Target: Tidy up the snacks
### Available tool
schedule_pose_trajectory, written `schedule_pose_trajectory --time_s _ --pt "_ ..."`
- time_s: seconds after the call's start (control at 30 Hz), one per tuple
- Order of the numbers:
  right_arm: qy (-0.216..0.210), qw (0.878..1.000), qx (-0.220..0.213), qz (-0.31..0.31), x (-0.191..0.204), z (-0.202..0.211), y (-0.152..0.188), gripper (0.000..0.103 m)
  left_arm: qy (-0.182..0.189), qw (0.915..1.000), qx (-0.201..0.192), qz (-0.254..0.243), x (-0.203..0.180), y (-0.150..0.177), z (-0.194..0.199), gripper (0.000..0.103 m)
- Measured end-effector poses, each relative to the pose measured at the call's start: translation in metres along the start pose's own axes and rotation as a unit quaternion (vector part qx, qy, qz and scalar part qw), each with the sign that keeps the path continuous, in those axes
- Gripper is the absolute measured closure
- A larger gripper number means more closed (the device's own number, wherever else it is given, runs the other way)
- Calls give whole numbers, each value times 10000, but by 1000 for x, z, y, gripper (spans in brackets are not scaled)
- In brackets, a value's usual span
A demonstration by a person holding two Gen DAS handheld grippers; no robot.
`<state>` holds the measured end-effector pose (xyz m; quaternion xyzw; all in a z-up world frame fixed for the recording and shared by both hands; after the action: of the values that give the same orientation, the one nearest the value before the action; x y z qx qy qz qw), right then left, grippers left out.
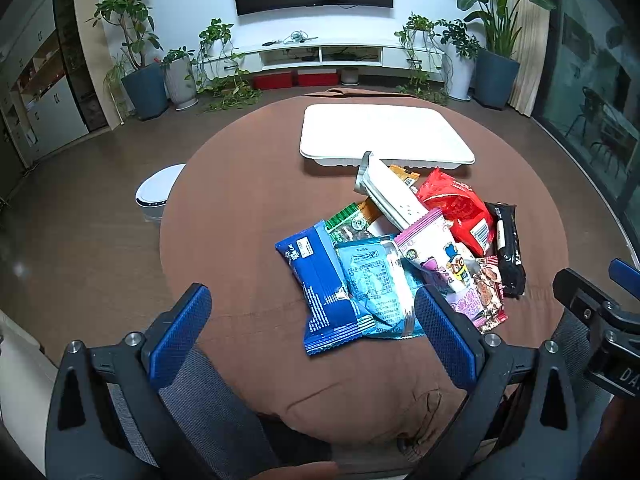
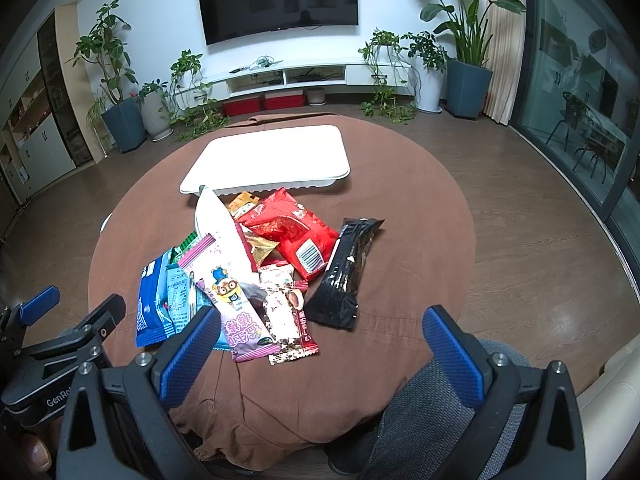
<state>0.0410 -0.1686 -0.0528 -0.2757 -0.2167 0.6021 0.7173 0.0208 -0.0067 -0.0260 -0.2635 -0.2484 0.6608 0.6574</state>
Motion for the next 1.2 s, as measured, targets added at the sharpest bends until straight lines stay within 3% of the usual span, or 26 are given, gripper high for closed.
schedule_pose_trajectory --time_s 1.2 --pt "-6 10000 22 5 3 -2 3 0 -3 10000 1 4 0 1 -1 0"
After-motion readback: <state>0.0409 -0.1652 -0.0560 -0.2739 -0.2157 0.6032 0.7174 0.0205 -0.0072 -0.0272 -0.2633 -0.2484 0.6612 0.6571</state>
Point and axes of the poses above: each gripper's, at about its wrist camera, not at the fingertips, and z roughly against the way its jaws point, x to its left, y to its underside, the point moved 3 cm from there along -z, roughly the way its jaws point, and after that the axes turned 7 degrees about z, right-handed, at the moved point
